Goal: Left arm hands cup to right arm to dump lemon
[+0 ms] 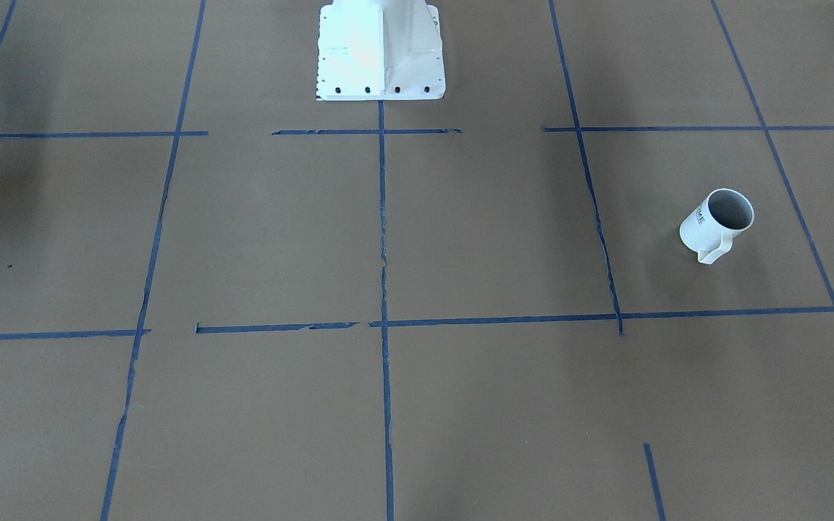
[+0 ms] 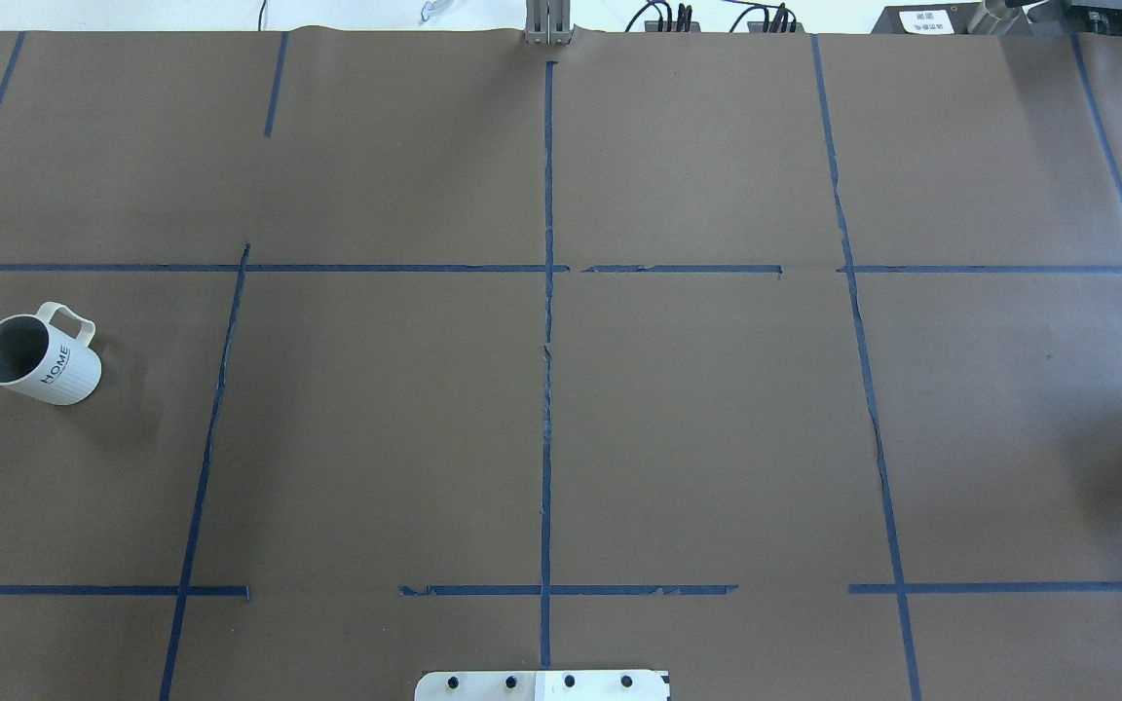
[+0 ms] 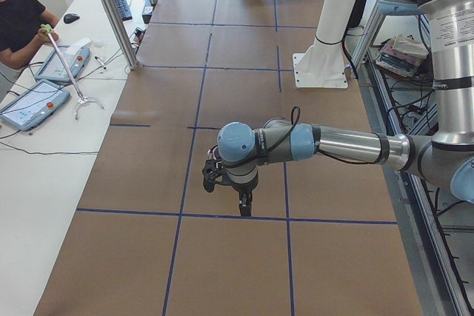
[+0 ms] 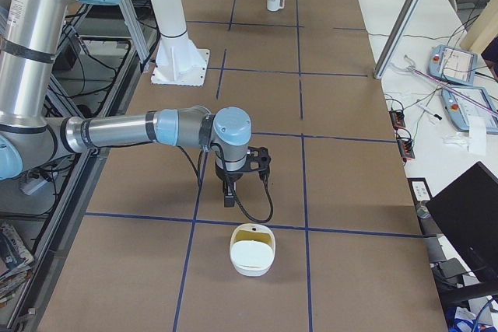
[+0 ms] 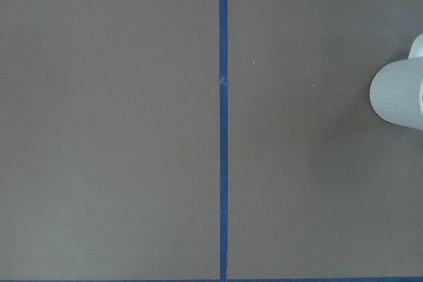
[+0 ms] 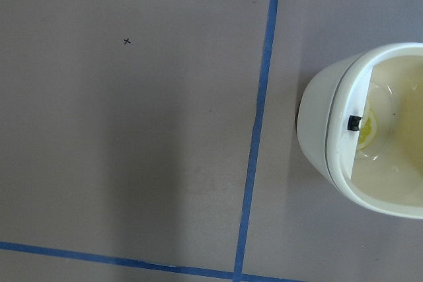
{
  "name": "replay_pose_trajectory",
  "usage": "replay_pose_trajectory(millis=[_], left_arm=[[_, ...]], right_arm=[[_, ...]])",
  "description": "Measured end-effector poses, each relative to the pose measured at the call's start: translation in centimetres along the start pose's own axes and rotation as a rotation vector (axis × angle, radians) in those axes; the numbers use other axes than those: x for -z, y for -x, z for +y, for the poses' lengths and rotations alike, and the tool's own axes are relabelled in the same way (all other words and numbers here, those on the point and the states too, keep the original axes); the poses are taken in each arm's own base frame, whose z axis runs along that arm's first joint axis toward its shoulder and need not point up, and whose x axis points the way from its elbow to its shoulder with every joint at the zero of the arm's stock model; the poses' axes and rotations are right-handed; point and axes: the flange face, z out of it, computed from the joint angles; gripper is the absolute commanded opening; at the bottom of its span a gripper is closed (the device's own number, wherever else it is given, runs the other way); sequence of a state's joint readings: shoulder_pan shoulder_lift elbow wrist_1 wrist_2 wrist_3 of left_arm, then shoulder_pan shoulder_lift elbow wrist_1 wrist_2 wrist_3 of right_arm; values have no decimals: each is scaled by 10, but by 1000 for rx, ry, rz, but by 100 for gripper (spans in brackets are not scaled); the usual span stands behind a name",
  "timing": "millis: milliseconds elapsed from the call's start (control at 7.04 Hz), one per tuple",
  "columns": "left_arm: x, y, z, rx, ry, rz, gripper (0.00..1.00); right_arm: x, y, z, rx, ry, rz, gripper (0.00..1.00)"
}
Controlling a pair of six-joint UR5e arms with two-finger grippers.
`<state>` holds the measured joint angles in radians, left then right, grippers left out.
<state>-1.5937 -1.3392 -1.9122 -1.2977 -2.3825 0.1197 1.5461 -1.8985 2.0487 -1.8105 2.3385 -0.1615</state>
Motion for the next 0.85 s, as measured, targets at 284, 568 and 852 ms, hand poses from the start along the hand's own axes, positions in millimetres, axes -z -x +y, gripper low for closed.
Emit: replay_pose_trajectory(millis=[284, 568, 852], left_arm=[[-2, 3, -1, 5, 4, 1, 100], [-2, 3, -4, 7, 3, -1, 100], [1, -1, -9, 2, -5, -2, 100]], right_arm=[[0, 0, 0, 1, -1, 0, 100], [1, 1, 0, 4, -3, 0, 100], [3, 2, -2, 8, -7, 1, 100]])
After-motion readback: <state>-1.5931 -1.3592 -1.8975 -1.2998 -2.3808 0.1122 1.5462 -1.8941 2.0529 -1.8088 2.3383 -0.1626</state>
